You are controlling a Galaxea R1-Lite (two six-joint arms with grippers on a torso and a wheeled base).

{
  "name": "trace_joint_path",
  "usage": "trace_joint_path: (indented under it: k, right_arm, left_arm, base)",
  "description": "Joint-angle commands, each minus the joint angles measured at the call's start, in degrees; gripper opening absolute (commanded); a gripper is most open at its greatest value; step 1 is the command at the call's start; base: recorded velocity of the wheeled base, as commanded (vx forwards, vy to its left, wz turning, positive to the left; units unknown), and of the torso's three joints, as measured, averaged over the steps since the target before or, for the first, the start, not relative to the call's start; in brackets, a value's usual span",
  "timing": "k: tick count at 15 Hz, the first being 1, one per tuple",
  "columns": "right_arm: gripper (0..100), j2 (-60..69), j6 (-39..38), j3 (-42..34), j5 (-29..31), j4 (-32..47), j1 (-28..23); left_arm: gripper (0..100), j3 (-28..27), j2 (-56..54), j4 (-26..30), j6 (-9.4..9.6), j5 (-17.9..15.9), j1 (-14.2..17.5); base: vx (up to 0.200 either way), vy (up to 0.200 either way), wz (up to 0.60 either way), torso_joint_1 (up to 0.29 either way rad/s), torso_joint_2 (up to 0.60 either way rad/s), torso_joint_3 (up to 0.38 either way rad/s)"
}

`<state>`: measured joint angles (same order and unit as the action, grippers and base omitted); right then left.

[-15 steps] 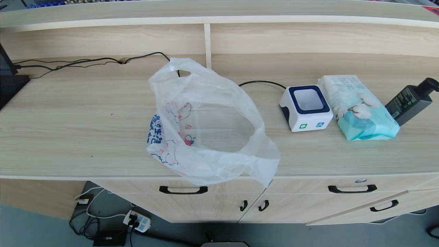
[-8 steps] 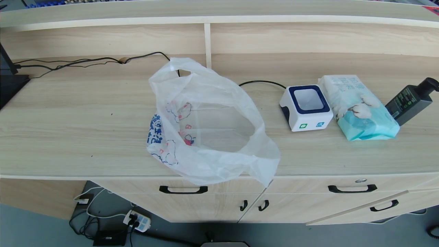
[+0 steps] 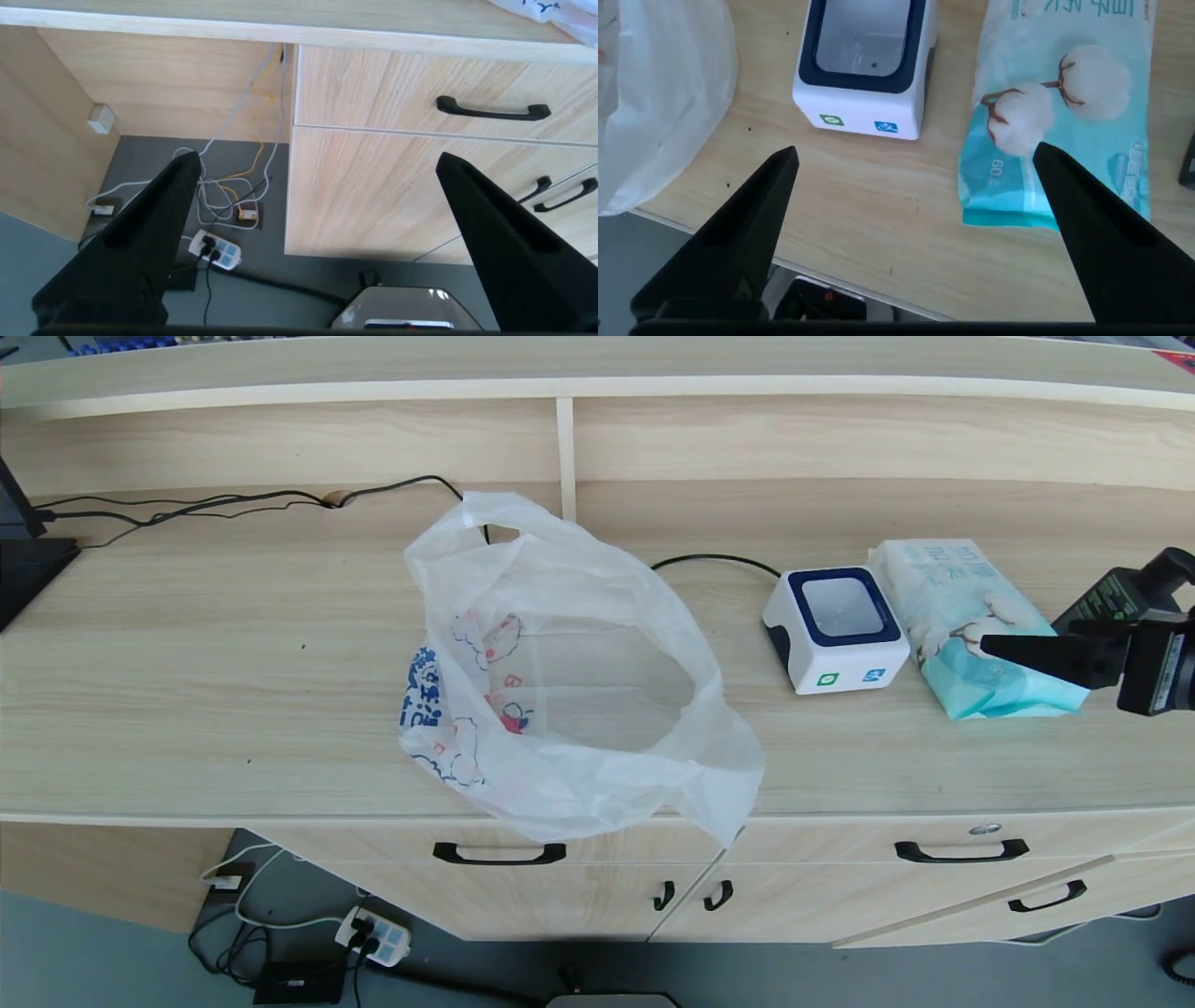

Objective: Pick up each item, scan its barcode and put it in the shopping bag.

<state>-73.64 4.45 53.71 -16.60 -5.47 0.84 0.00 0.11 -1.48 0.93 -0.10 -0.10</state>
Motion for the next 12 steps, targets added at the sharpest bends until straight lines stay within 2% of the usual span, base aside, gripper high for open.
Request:
trace_joint_path:
  k: [1, 8, 12]
  right_arm:
    - [100, -8.0, 3.4, 5.4, -1.2, 1.5, -3.5]
    - [100, -15.7, 7.2, 12.2, -3.6, 2.0, -11.1]
    - [100, -18.0, 7.6, 12.6, -5.0, 1.7, -11.1]
  left_arm:
    - [100, 0.0, 0.0, 0.0, 0.04, 0.0, 0.0]
    - [100, 0.0, 0.0, 0.0, -0.05, 0.0, 0.0]
    - [100, 0.0, 0.0, -0.2, 0.3, 0.0, 0.0]
  base:
    - [0.0, 0.0, 0.0, 0.0, 0.0, 0.0]
    - [0.0, 0.0, 0.0, 0.0, 0.0, 0.0]
    - [0.0, 0.0, 0.0, 0.0, 0.0, 0.0]
